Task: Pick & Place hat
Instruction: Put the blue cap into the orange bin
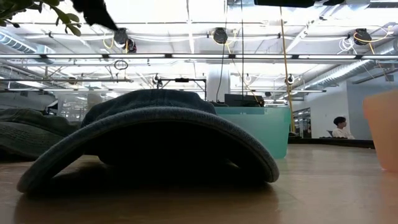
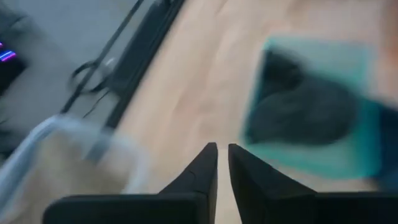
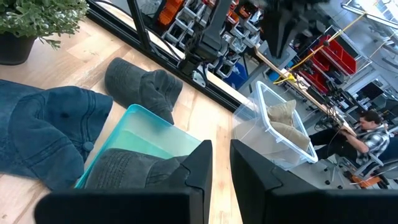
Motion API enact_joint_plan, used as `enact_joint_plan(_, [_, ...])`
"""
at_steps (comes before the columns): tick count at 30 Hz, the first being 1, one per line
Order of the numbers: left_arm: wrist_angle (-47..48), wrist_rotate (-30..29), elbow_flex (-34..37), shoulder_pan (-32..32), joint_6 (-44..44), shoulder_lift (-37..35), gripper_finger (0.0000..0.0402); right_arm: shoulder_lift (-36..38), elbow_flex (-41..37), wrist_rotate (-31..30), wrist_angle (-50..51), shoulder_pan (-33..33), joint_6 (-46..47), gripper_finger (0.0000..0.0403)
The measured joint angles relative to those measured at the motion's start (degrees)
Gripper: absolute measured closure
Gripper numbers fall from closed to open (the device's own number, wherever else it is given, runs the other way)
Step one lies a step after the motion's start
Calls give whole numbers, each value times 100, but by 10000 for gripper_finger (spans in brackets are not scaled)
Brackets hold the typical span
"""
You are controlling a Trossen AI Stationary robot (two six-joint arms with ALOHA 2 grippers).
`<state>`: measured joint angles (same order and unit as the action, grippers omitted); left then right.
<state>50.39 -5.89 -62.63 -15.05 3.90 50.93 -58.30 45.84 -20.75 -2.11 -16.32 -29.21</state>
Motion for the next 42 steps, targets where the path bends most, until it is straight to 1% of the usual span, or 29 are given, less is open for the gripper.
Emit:
enact_joint_plan(3, [-501,142,0,481,-258,-108,369,0,0,2,1,-2,11,360])
enact_joint_plan(5, [-1016,150,0,805,-301,-118,378,0,0,4,0,-15,247,360])
enact_joint_plan(10, [-2167,160,94,1485,-290,52,397,-1,-4,6,-264,-17,1577,360])
enact_joint_plan(12, [-2536,143,214,1659,-277,189,397,-2,-4,6,-392,-17,2125,360])
enact_joint_plan(14, [-3043,78,413,1802,-227,333,390,-2,-4,0,-426,-17,2436,360])
enact_joint_plan(18, [-4161,-185,964,1900,1,586,378,-2,-4,-2,-411,-16,2385,360])
enact_joint_plan(21, [-4952,-230,1414,1852,-71,750,384,-1,-4,-4,-413,-17,2166,360])
enact_joint_plan(23, [-5186,-238,1614,1800,-144,763,394,-2,-4,-7,-409,-15,2078,360])
enact_joint_plan(26, [-5663,-254,1898,1778,-209,752,395,0,-4,-7,-399,-15,2055,360])
enact_joint_plan(30, [-5761,-210,1967,1783,-429,674,375,2,-4,-32,-574,7,1920,360])
enact_joint_plan(33, [-5736,-173,1956,1902,-564,523,371,0,-4,-35,-619,43,1985,360])
enact_joint_plan(37, [-5057,-140,1956,2127,-603,398,383,-109,2,-22,-518,101,2140,360])
enact_joint_plan(40, [-4026,-140,1956,2241,-531,399,395,-293,0,-21,-378,130,2095,360])
enact_joint_plan(42, [-3480,-136,1967,2249,-707,479,397,-428,0,-17,-281,167,2042,360])
